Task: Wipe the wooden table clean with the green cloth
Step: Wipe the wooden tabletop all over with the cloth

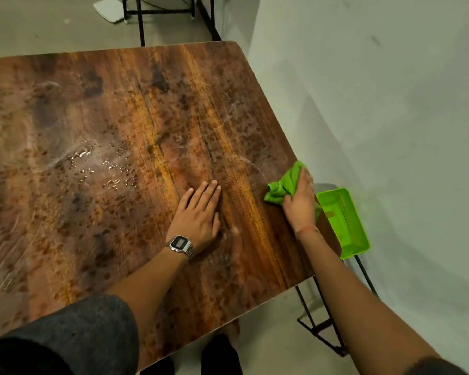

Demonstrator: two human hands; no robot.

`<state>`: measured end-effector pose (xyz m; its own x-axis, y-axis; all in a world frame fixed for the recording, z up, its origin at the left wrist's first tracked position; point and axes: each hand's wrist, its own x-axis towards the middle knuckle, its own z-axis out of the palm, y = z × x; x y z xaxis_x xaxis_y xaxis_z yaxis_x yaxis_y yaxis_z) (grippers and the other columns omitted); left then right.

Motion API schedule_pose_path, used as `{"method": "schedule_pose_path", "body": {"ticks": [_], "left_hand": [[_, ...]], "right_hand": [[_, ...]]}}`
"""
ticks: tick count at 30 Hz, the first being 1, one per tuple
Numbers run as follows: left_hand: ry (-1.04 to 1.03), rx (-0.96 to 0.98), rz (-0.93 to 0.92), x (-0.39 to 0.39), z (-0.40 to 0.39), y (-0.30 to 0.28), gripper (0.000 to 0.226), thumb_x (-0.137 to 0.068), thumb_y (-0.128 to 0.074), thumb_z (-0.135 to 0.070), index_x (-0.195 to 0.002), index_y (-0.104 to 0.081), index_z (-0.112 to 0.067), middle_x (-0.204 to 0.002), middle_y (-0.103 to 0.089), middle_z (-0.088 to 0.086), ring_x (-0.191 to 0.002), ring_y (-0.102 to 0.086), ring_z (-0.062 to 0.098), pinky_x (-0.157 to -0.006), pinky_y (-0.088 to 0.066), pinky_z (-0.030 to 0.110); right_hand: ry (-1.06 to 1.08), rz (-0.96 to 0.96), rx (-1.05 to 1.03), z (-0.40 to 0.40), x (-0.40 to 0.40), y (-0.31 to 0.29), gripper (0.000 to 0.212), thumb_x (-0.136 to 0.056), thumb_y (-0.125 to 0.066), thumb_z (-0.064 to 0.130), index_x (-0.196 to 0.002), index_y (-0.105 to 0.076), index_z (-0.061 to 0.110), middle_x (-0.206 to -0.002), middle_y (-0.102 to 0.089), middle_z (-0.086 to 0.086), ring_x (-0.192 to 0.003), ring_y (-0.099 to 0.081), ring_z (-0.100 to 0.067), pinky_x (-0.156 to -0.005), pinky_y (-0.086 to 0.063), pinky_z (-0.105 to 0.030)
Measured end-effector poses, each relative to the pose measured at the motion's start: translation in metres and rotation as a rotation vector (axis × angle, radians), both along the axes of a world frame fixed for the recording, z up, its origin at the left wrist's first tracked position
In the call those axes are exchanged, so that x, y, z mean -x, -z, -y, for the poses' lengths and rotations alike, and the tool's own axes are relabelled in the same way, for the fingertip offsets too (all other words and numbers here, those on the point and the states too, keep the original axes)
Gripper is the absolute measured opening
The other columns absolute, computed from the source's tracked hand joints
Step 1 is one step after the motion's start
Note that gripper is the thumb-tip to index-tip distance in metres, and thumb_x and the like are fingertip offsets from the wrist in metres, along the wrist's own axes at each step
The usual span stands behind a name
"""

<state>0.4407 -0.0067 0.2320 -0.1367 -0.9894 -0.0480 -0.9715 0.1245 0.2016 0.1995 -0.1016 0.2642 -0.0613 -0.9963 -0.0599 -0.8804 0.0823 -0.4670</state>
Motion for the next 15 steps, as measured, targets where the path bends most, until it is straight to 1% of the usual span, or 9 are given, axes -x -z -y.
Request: {"method": "schedule_pose_path", "body": {"ticks": [3, 6, 8, 10, 12, 13, 15], "left_hand": [[-0.017, 0.012, -0.021, -0.002, -0.001, 0.000, 0.066, -0.092, -0.029, -0.038, -0.152, -0.023, -0.011, -0.160, -0.023, 0.006, -0.147, -0.021, 0.021, -0.120, -0.012, 0.041], [-0.096, 0.030, -0.071, -0.003, 0.000, -0.003, 0.070, -0.087, -0.034, -0.035, -0.150, -0.027, -0.007, -0.158, -0.026, 0.010, -0.146, -0.025, 0.025, -0.119, -0.017, 0.044], [-0.143, 0.027, -0.099, -0.003, 0.000, -0.005, 0.070, -0.086, -0.035, -0.034, -0.149, -0.029, -0.004, -0.158, -0.026, 0.013, -0.145, -0.026, 0.027, -0.119, -0.019, 0.045], [-0.153, 0.020, -0.091, -0.002, 0.000, -0.006, 0.070, -0.086, -0.034, -0.034, -0.149, -0.028, -0.003, -0.158, -0.024, 0.014, -0.145, -0.026, 0.027, -0.119, -0.020, 0.045], [-0.144, 0.018, -0.079, -0.002, 0.000, -0.007, 0.070, -0.087, -0.033, -0.035, -0.150, -0.027, -0.004, -0.159, -0.023, 0.013, -0.145, -0.025, 0.027, -0.119, -0.020, 0.045], [-0.143, 0.017, -0.077, -0.002, -0.001, -0.007, 0.070, -0.087, -0.032, -0.035, -0.150, -0.026, -0.005, -0.159, -0.023, 0.013, -0.145, -0.025, 0.027, -0.119, -0.019, 0.045], [-0.143, 0.010, -0.077, -0.002, -0.001, -0.006, 0.069, -0.089, -0.030, -0.035, -0.151, -0.024, -0.007, -0.159, -0.023, 0.011, -0.146, -0.024, 0.025, -0.119, -0.018, 0.044]], "right_hand": [[-0.161, -0.068, 0.000, 0.028, -0.063, 0.005, 0.080, -0.083, -0.051, 0.002, -0.154, -0.015, 0.008, -0.162, -0.011, -0.013, -0.150, -0.006, -0.028, -0.123, -0.004, -0.034], [-0.394, -0.035, 0.030, 0.012, -0.118, 0.006, 0.077, -0.082, -0.049, 0.000, -0.153, -0.022, 0.012, -0.162, -0.016, -0.009, -0.150, -0.008, -0.026, -0.123, -0.006, -0.035], [-0.532, -0.032, 0.039, -0.002, -0.130, 0.009, 0.075, -0.082, -0.048, -0.001, -0.152, -0.025, 0.012, -0.161, -0.019, -0.009, -0.150, -0.010, -0.026, -0.123, -0.008, -0.036], [-0.618, -0.068, 0.030, 0.000, -0.126, 0.009, 0.076, -0.082, -0.048, 0.000, -0.153, -0.022, 0.012, -0.161, -0.017, -0.008, -0.150, -0.009, -0.025, -0.123, -0.009, -0.036], [-0.630, -0.109, 0.021, 0.015, -0.114, 0.008, 0.079, -0.081, -0.048, -0.001, -0.154, -0.020, 0.013, -0.162, -0.016, -0.007, -0.150, -0.010, -0.025, -0.123, -0.009, -0.036], [-0.583, -0.116, 0.009, 0.025, -0.105, 0.006, 0.080, -0.081, -0.048, -0.002, -0.154, -0.019, 0.014, -0.162, -0.015, -0.007, -0.150, -0.010, -0.025, -0.123, -0.008, -0.036], [-0.395, -0.121, -0.018, 0.045, -0.075, 0.002, 0.082, -0.081, -0.048, -0.005, -0.154, -0.018, 0.014, -0.162, -0.015, -0.008, -0.150, -0.011, -0.025, -0.123, -0.009, -0.035]]}}
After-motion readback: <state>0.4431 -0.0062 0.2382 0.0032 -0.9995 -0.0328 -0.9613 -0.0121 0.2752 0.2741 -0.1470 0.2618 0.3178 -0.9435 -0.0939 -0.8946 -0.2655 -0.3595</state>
